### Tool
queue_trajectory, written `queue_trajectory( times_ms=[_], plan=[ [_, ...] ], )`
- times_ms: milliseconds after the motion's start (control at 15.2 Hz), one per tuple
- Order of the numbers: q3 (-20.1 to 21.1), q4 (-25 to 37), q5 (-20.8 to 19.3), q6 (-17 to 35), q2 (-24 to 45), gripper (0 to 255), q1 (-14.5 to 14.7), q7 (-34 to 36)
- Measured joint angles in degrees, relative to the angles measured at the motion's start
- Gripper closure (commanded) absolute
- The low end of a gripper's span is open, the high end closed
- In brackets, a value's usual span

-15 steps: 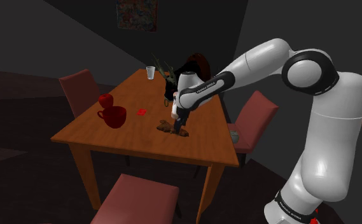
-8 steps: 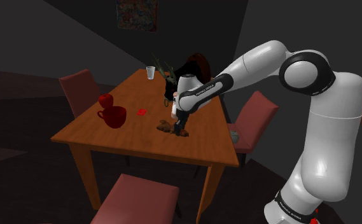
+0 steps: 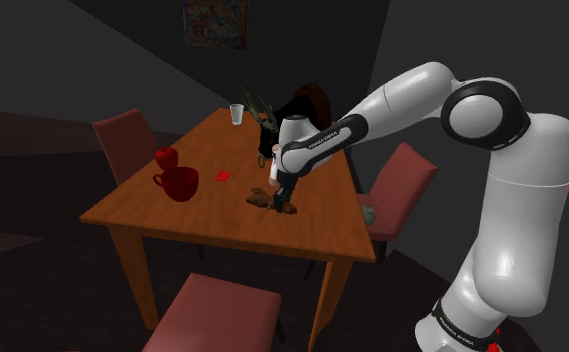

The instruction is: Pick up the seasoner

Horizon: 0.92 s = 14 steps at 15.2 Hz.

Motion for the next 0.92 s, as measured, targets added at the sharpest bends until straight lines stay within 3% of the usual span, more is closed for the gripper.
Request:
queue_trajectory(
  times_ms=[924],
  plan=[
    [0.0,4.0,0.1,-9.2,-5.2,255,-0.1,-0.4]
  ],
)
